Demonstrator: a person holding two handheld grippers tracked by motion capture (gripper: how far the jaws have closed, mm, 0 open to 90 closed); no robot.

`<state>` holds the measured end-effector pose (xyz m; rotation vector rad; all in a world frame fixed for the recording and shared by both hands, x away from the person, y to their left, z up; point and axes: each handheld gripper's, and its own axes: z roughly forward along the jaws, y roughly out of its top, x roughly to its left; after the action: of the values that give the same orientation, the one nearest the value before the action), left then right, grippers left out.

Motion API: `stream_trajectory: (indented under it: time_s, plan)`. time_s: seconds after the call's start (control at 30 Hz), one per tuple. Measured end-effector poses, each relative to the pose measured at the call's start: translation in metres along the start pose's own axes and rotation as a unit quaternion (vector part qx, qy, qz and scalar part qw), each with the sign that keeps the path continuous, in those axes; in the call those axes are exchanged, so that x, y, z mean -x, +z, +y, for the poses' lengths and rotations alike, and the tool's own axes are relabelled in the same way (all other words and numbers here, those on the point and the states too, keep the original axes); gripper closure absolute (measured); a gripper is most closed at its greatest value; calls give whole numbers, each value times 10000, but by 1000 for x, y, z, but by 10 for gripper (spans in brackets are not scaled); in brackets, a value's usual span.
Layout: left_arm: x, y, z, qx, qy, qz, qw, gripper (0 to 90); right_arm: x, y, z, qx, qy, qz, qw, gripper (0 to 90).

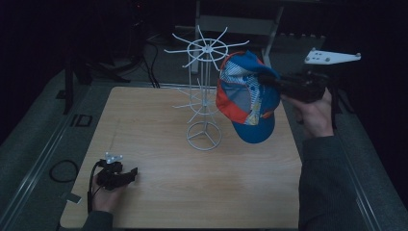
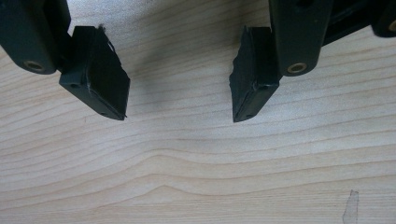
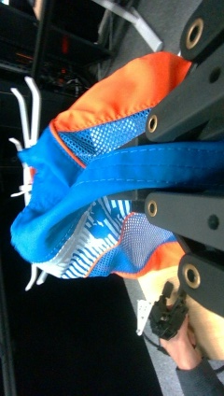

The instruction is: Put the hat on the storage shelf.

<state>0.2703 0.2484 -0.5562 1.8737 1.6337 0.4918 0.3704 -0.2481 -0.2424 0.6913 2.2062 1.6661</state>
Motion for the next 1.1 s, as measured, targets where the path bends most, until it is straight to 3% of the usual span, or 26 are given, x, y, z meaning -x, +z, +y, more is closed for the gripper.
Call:
stream_trajectory:
  time_s: [0.23,0.6,0.73,0.83,0.97,1.1]
  plan:
    - [0,0,0,-1,1,2,10000,381,3,13,-10,-336,41,-115,9994,852]
    - [0,0,0,-5,0,-11,10000,381,5,25,-22,-599,88,-151,9981,836]
    - [0,0,0,-9,13,-2,10000,381,5,27,-25,-678,77,-201,9975,751]
    - [0,0,0,-7,12,1,10000,381,4,26,-26,-699,34,-284,9971,636]
    - [0,0,0,-7,11,4,10000,381,4,24,-26,-713,23,-498,9962,386]
    - [0,0,0,-6,24,14,10000,381,3,22,-27,-729,-6,-798,9941,228]
